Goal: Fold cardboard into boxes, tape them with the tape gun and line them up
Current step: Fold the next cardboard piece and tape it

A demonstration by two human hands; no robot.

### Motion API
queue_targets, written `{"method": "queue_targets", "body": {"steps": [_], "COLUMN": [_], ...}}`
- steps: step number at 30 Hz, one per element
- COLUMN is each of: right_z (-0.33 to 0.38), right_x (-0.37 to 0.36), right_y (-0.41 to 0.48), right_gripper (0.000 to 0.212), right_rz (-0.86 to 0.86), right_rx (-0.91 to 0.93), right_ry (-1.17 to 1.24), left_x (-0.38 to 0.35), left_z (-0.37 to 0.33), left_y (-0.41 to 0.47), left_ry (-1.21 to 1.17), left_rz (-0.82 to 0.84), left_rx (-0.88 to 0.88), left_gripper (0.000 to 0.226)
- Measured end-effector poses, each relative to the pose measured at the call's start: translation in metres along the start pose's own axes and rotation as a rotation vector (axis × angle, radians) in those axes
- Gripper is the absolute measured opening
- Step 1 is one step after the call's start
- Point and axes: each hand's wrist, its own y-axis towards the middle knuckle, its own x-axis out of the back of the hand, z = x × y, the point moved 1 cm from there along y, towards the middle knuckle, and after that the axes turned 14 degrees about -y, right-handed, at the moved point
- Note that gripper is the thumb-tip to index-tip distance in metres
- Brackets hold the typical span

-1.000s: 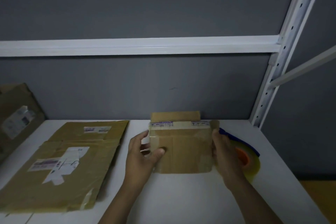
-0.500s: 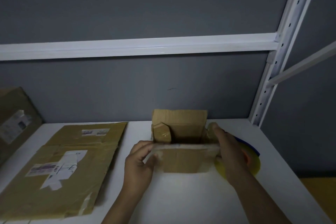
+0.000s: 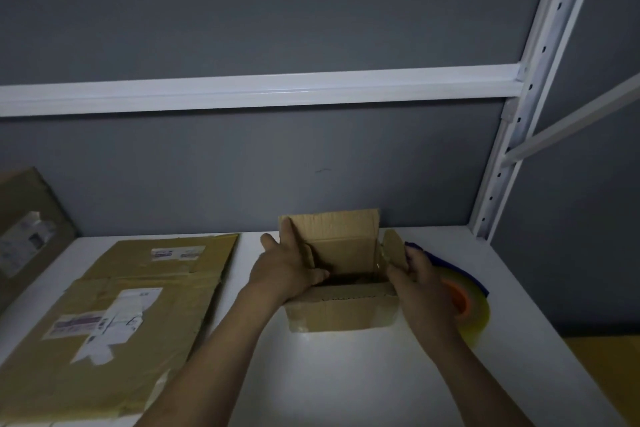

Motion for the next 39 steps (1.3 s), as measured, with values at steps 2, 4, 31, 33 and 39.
{"method": "queue_targets", "body": {"steps": [2,4,31,33,39], "right_z": [-0.002,-0.006,0.005,0.019,0.063], "right_x": [0.002,0.006,-0.011,-0.017,-0.059], "right_y": [0.000,0.002,0.013,0.007,-0.031], "right_gripper": [0.041,0.054,0.030,0.029,0.026], "right_rz": [0.021,0.110,0.244,0.256,0.319], "right_rx": [0.028,0.078,0.178,0.221,0.280], "right_ry": [0.003,0.054,0.218,0.238,0.347], "left_x": [0.000,0.006,-0.009,0.002,0.054], "left_z": [0.004,0.009,0.058,0.063,0.104], "left_y": [0.001,-0.003,-0.063,-0.079,-0.122], "left_ry": [-0.075,-0.221,-0.875,-0.857,-0.820], "left_rz": [-0.075,-0.114,-0.310,-0.412,-0.554], "left_rx": [-0.105,-0.171,-0.118,-0.096,-0.047], "left_gripper": [0.098,0.090,0.048,0.053,0.062]}}
